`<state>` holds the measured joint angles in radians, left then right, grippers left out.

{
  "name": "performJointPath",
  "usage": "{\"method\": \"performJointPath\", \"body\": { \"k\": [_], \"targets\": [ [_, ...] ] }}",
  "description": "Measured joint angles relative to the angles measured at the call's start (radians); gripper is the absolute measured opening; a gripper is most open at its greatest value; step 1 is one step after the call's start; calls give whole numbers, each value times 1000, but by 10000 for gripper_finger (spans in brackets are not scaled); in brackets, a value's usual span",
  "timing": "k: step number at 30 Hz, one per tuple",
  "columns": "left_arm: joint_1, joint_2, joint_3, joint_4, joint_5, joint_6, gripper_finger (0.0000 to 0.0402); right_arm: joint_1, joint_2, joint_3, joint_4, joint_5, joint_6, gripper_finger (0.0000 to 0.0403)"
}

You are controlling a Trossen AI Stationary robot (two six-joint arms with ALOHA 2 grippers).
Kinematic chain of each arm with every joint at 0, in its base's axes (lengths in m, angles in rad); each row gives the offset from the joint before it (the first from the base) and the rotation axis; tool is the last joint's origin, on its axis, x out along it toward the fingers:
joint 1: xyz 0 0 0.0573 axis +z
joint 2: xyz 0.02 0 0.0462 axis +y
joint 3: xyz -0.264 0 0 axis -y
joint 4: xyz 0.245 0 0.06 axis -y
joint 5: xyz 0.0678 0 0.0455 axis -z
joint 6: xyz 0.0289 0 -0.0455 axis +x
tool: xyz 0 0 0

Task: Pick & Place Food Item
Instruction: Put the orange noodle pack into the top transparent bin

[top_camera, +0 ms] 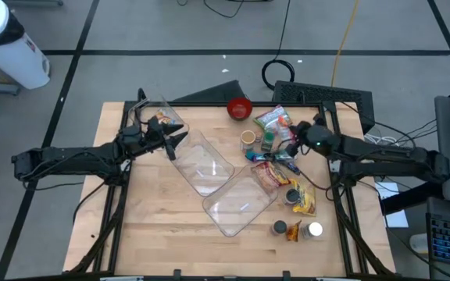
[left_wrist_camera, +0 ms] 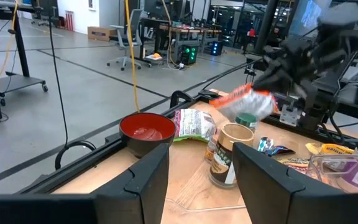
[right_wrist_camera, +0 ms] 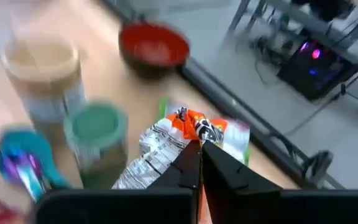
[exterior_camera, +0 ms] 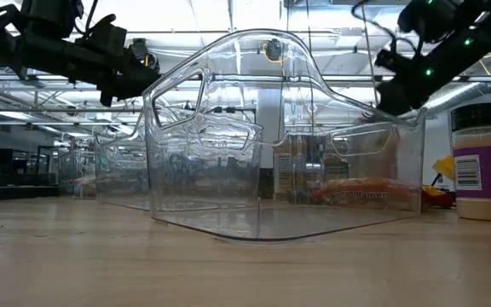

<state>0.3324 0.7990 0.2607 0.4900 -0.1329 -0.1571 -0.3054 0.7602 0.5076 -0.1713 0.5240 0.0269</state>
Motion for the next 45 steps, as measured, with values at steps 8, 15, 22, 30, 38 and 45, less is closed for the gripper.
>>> {"method": "performJointPath", "body": {
  "k": [8,15,22,30,38,45],
  "targets": [
    [0,0,0,2,0,-96,191,0,-99,0,283,-150,-56,0],
    [0,0,35,0,56,-156,278,0,-85,2,517,-528,8,0],
    [-18,92,159,1,230,-103,322,1,-41,2,580,-844,132,0],
    [-69,351,381,1,391,54,304,18,34,2,586,-973,237,0],
    [-106,583,643,-55,544,126,305,80,108,2,613,-972,225,0],
    [-167,765,862,-266,569,254,310,93,138,2,638,-971,223,0]
  ]
}}
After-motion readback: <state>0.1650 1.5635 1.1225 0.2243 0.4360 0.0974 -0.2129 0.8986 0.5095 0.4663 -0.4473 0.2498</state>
